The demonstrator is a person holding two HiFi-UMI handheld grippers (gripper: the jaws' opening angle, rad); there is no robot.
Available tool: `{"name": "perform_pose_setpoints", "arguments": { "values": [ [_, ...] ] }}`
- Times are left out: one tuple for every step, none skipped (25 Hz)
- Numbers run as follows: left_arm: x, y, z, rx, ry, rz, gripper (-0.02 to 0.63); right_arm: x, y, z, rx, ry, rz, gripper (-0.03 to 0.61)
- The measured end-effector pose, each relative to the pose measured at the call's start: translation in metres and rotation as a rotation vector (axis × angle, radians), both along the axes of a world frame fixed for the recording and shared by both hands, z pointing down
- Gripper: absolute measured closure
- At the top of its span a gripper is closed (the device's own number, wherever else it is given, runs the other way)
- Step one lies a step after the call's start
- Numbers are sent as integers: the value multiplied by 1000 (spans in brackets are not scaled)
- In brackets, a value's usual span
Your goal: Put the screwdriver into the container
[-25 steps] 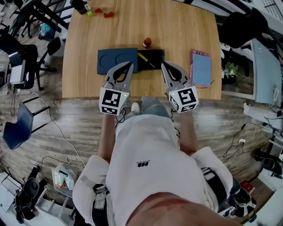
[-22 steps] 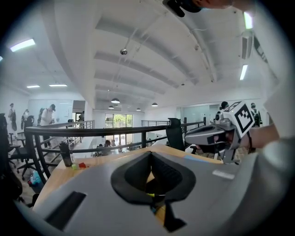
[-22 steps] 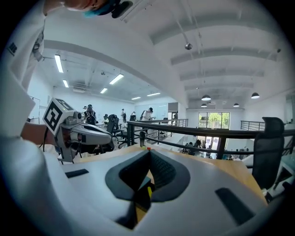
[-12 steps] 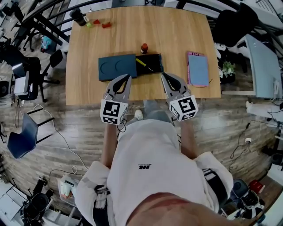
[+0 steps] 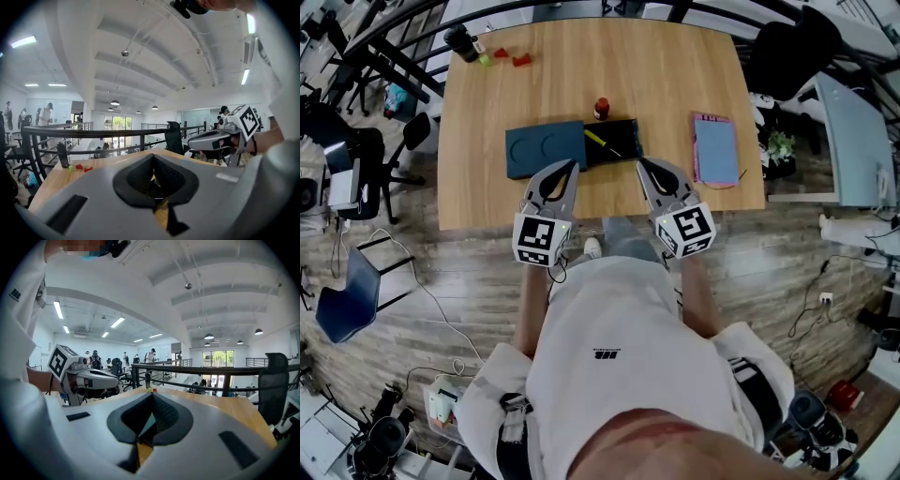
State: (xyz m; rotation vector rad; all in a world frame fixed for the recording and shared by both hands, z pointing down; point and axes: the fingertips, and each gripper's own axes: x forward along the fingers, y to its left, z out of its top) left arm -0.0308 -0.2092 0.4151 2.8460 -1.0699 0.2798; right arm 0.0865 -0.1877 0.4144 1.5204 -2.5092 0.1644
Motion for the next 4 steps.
{"name": "perform_pose_setpoints", "arguments": {
  "values": [
    [1, -2, 0, 2, 0, 1, 603, 0, -2, 0, 0, 0, -2, 583],
    [3, -5, -1, 3, 0, 1, 603, 1, -4, 0, 0, 1, -5, 583],
    [5, -7, -1, 4, 1, 2, 603, 2, -6, 1, -1, 1, -6, 583],
    [6, -9, -1, 5, 2, 2, 603, 2, -8, 1, -2, 1, -8, 583]
  ]
}}
